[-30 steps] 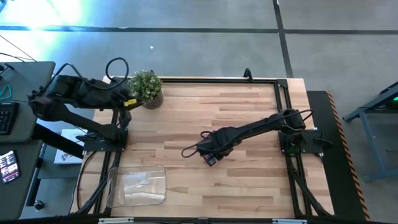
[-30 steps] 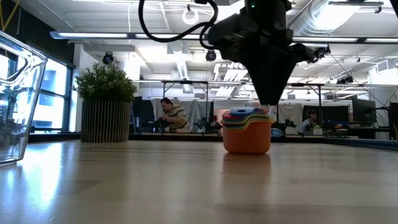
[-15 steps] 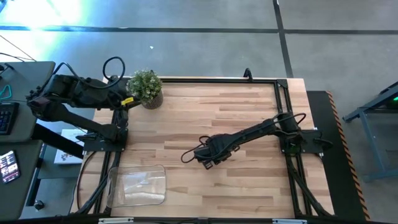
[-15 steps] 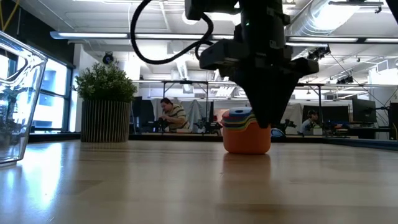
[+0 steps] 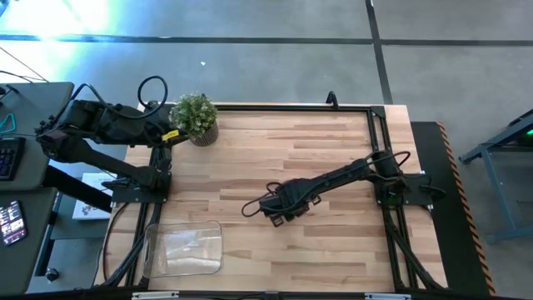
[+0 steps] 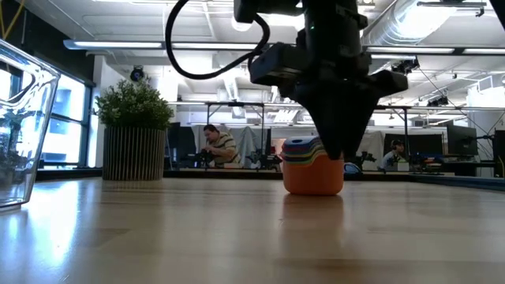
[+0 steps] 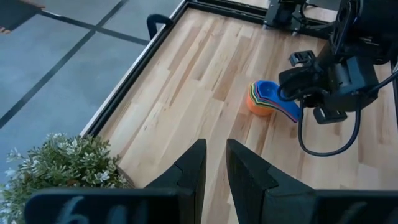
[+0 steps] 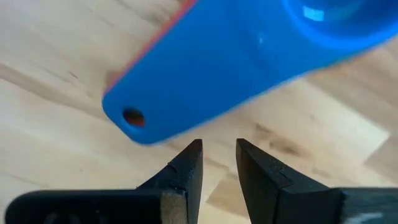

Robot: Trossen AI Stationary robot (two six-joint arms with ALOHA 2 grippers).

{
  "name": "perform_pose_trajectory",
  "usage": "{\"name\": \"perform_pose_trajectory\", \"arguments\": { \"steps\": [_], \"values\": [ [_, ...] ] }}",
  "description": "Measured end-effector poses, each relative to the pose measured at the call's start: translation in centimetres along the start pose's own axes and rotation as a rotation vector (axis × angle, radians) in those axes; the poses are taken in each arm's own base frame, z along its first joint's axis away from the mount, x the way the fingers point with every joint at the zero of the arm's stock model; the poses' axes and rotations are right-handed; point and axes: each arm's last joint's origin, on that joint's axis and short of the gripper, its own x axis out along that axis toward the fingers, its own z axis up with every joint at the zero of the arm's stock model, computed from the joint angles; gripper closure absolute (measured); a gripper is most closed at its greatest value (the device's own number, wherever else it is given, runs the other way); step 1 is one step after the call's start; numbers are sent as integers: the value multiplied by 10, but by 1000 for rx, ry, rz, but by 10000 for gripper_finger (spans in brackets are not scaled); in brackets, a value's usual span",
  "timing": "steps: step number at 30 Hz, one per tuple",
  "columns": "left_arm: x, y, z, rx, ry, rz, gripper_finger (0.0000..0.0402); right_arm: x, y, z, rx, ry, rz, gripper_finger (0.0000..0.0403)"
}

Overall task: Nest measuring cups in basket
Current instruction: Stack the blue measuring cup on top of the red measuring cup, then put the nested measuring cups into the transparent bin

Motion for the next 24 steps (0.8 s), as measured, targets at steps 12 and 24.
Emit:
{"name": "perform_pose_trajectory", "arguments": {
  "steps": [12, 24],
  "values": [
    [-7, 4, -4, -5, -4, -4, 348, -6, 1, -23, 74, 108, 9, 315],
    [-20, 12, -12, -51, -31, -13, 348, -78, -23, -44, 170, -181, 157, 315]
  ]
}}
